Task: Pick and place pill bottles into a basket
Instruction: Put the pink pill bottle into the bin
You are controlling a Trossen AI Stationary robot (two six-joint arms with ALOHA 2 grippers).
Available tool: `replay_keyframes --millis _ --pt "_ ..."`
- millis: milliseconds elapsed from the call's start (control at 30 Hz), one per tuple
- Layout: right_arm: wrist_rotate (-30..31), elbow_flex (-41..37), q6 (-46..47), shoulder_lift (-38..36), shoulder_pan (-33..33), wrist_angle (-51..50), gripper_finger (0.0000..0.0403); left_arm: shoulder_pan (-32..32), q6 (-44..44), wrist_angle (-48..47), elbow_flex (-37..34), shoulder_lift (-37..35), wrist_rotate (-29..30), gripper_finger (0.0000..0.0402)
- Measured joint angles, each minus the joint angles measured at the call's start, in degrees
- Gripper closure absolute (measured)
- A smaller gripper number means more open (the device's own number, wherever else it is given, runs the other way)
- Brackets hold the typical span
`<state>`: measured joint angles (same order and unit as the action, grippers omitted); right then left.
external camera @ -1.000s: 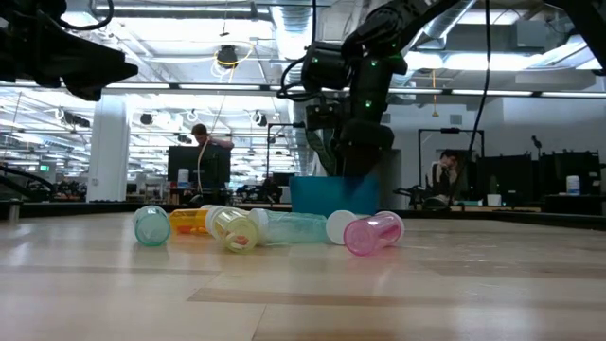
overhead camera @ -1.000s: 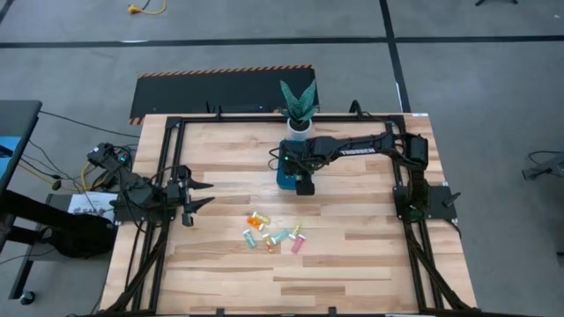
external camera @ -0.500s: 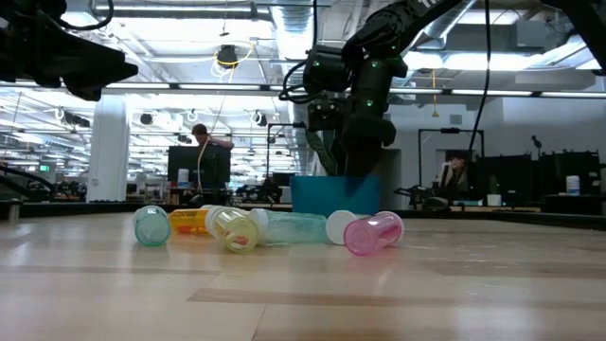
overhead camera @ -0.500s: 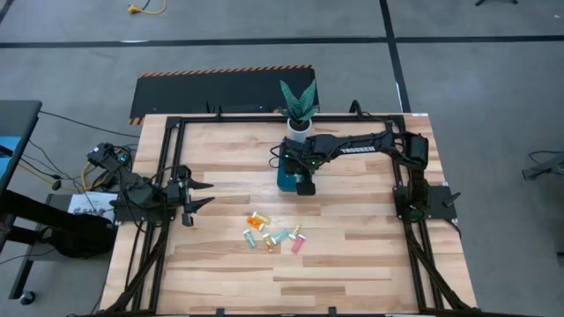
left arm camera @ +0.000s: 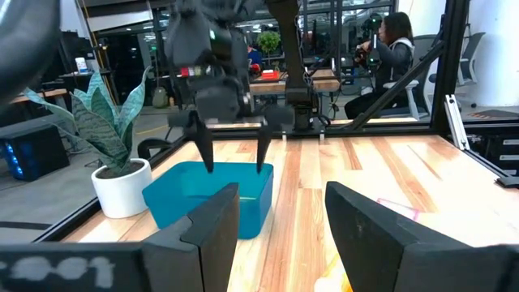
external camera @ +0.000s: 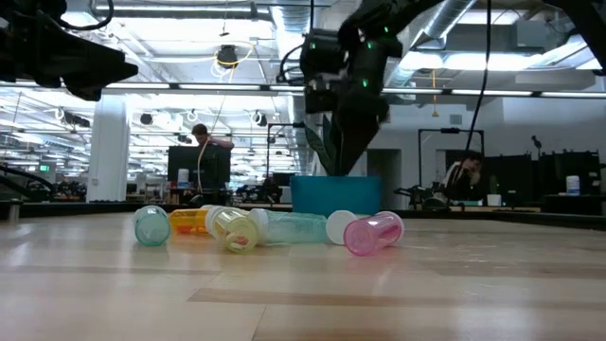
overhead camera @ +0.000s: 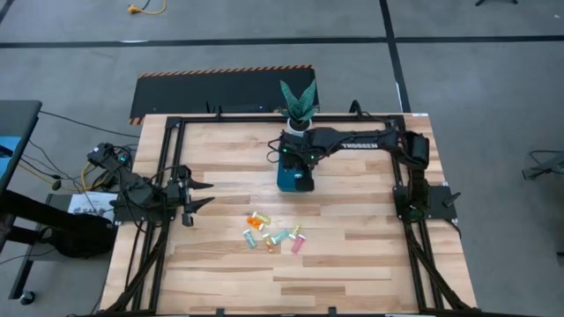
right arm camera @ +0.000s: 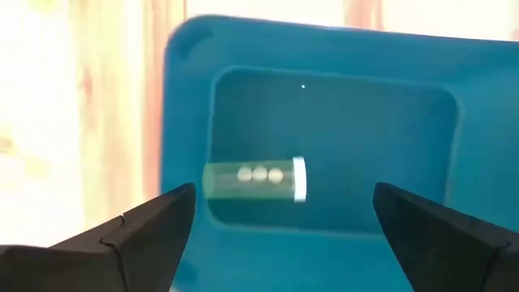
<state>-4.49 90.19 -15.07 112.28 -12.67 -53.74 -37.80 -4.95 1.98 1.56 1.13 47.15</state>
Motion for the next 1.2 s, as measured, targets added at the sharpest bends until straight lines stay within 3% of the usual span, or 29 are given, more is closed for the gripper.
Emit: replay_keyframes --millis 133,333,567,633,933,1200 --pt "-4.47 6.06 2.62 -0.07 -0.11 -8.67 0.0033 0.00 -0.01 0.00 0.00 0.00 0.00 0.0226" --pt "-22.22 9.73 4.97 -1.21 1.34 -13.91 0.0033 0.00 0.00 0.00 0.02 -0.02 -0.01 0.0226" --pt "-23.57 9.62 13.09 -1.75 6.58 -14.91 0.0032 0.00 0.00 -0.02 0.02 -0.02 -0.01 0.0226" --pt "-21.02 9.62 17.65 -1.71 8.55 -14.10 0.0033 0.00 0.00 -0.02 0.02 -0.02 0.01 0.0226" --pt "3.58 9.61 40.61 -1.69 17.89 -13.02 0.0033 0.00 0.00 -0.02 0.02 -0.01 0.00 0.0226" --pt "6.06 9.60 50.64 -1.36 23.83 -6.47 0.0033 0.00 0.00 -0.02 0.02 -0.02 -0.01 0.0226"
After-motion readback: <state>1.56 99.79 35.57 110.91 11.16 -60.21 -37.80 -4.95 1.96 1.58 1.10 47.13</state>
